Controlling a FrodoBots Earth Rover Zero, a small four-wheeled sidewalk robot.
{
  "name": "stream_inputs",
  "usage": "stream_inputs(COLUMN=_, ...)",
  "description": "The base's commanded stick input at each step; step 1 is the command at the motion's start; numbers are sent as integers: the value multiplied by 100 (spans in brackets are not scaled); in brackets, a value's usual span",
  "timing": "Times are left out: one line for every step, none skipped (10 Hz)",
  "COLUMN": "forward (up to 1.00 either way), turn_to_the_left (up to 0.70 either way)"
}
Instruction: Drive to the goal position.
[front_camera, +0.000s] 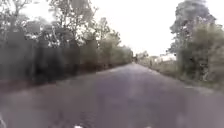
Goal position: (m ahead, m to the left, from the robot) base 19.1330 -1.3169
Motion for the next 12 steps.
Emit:
stream_inputs(forward=100, turn_to_the_left=0)
stream_inputs(forward=100, turn_to_the_left=0)
stream_inputs(forward=100, turn_to_the_left=0)
stream_inputs(forward=100, turn_to_the_left=-19)
stream_inputs(forward=100, turn_to_the_left=-31)
stream_inputs(forward=100, turn_to_the_left=-40)
stream_inputs(forward=100, turn_to_the_left=-40)
stream_inputs(forward=100, turn_to_the_left=-40)
stream_inputs(forward=100, turn_to_the_left=-40)
stream_inputs(forward=100, turn_to_the_left=-40)
stream_inputs(forward=100, turn_to_the_left=-40)
stream_inputs(forward=100, turn_to_the_left=-16)
